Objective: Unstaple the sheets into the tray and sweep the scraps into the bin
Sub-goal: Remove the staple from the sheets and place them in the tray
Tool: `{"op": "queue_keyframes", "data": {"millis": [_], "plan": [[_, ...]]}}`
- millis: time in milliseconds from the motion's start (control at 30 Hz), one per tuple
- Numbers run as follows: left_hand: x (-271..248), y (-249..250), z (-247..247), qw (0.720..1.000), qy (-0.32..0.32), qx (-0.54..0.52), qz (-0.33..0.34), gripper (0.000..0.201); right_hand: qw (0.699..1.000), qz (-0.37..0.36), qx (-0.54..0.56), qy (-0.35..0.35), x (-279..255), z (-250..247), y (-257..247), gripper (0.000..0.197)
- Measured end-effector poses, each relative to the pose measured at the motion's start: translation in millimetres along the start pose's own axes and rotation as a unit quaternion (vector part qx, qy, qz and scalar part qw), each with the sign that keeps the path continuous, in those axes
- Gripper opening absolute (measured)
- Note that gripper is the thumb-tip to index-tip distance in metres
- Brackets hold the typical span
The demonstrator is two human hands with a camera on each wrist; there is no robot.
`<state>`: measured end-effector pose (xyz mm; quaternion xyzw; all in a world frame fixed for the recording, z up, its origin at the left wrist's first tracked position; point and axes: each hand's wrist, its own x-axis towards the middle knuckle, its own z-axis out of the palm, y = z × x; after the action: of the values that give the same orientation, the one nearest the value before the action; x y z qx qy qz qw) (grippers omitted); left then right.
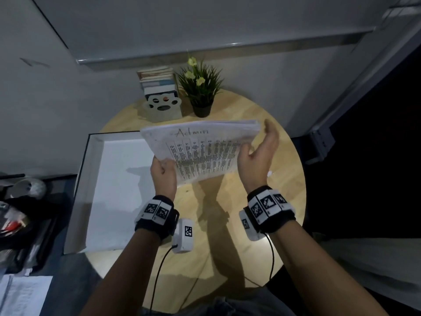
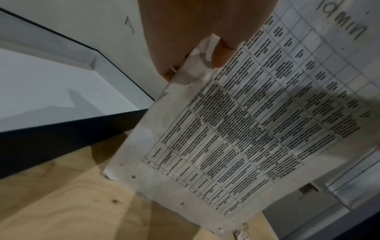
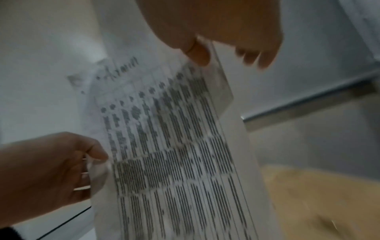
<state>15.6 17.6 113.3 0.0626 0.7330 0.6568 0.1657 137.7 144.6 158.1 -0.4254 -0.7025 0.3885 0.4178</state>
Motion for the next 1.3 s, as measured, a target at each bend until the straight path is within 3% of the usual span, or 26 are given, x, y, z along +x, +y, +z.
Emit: {"op": "queue_keyframes", "data": {"millis": [67, 133, 233, 367, 533, 767, 833, 867, 933, 1000, 1033, 1100, 1300], "plan": [[2.2, -3.5, -2.1, 1.0, -0.002, 0.013, -0.012, 0.02, 0.981, -0.164, -0.1, 0.039, -2.5, -2.5, -20.8, 0.062], [1.9, -3.4, -3.0, 1.0, -0.007, 0.015, -0.011, 0.019, 0.935, -0.3, -0.191, -0.006, -6.9, 4.7, -41.7, 0.065], [1.2, -1.7, -3.5, 1.0, -0.018, -0.005, 0.009, 0.028, 0.874, -0.39, -0.278, -0.087, -8.6, 26.6, -54.5, 0.066], [-1.4, 1.7, -3.5, 1.0, -0.017, -0.004, 0.019, 0.026, 0.852, -0.391, -0.326, -0.126, -3.9, 33.9, -59.3, 0.054], [0.9, -1.4, -5.1, 1.0, -0.025, 0.0, -0.014, 0.02, 0.872, -0.33, -0.35, -0.086, 14.9, 2.3, -45.0, 0.042], [1.9, 3.5, -5.1, 0.999, -0.041, 0.003, -0.019, 0.025, 0.853, -0.349, -0.381, -0.077, 32.7, -13.0, -35.7, 0.025], [1.7, 10.9, -13.7, 0.999, 0.01, 0.029, 0.03, 0.043, 0.849, -0.355, -0.384, -0.079, 33.4, -12.2, -37.1, 0.026], [-0.7, 18.8, -17.8, 0.992, 0.054, 0.061, 0.099, 0.053, 0.847, -0.357, -0.385, -0.081, 33.9, -11.9, -37.9, 0.026], [-11.3, 45.8, -19.2, 0.938, 0.102, 0.146, 0.296, 0.065, 0.846, -0.358, -0.386, -0.082, 34.8, -11.4, -38.6, 0.026], [-24.2, 75.3, -9.2, 0.852, 0.07, 0.266, 0.445, 0.062, 0.844, -0.36, -0.387, -0.085, 36.3, -10.6, -39.8, 0.025], [-24.6, 80.7, -2.7, 0.804, 0.039, 0.335, 0.489, 0.059, 0.844, -0.361, -0.388, -0.088, 36.3, -10.4, -40.5, 0.025], [-19.8, 86.9, 9.5, 0.735, -0.01, 0.432, 0.523, 0.051, 0.843, -0.362, -0.386, -0.092, 35.4, -10.6, -41.5, 0.024], [-8.7, 91.4, 4.8, 0.669, -0.044, 0.522, 0.527, 0.023, 0.844, -0.367, -0.378, -0.1, 29.3, -15.4, -41.1, 0.026]]}}
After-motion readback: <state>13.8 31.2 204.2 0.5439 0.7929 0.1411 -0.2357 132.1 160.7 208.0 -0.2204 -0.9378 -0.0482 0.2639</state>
